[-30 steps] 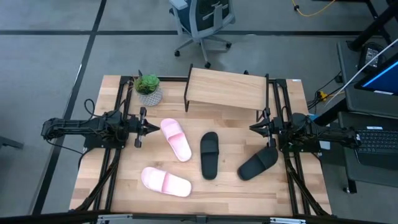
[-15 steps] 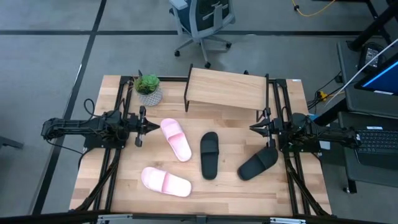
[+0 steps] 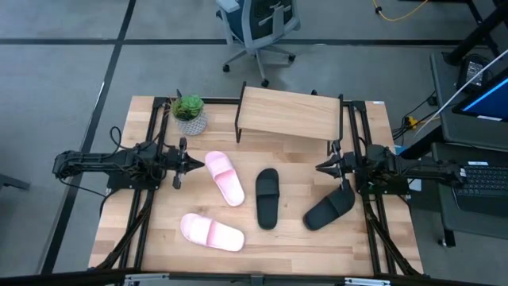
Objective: Pick and place slides into the shelf
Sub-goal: Put the bottom pink slide on the shelf
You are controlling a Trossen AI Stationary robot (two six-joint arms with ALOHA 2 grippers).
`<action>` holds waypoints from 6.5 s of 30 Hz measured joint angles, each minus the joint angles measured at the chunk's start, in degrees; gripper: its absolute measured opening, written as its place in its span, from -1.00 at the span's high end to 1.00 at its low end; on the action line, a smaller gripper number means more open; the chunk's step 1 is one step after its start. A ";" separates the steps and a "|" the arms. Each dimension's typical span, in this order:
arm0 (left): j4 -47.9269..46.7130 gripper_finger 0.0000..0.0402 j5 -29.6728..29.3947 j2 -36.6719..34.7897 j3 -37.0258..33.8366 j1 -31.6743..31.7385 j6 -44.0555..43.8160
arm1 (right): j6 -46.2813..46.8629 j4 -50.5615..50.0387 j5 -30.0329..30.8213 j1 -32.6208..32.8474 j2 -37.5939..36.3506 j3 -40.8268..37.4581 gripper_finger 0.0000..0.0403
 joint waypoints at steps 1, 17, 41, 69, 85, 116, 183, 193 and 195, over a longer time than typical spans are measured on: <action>0.03 1.00 0.54 0.00 0.02 0.00 0.01 | 0.00 0.49 -1.58 0.00 0.48 0.00 0.82; -0.09 1.00 -5.91 0.00 0.02 0.02 0.07 | -0.78 -0.12 1.17 -0.02 2.26 0.00 0.94; -0.48 1.00 -5.17 4.57 0.02 0.00 -1.48 | -0.26 -0.55 1.41 0.00 2.85 0.00 0.87; 6.33 1.00 -4.79 4.57 4.54 0.00 -7.50 | -10.47 3.35 4.45 -0.01 2.85 -0.01 0.85; 4.33 1.00 -0.36 4.57 4.54 -0.02 -7.69 | -7.52 3.06 4.27 -0.01 2.85 0.00 0.85; 4.13 1.00 -0.82 4.57 4.54 -2.08 -7.43 | -5.87 0.60 4.25 0.00 2.85 -0.02 0.97; -22.27 1.00 -15.86 30.44 31.27 -28.73 -37.16 | -4.34 0.59 0.98 0.02 2.84 -0.01 0.93; -20.53 1.00 -21.14 41.17 31.27 -40.82 -55.53 | -1.28 0.60 -0.41 0.02 2.85 0.00 0.91; -19.25 1.00 -22.41 42.89 31.27 -43.00 -58.42 | -0.93 0.60 -0.45 0.02 2.84 0.00 0.89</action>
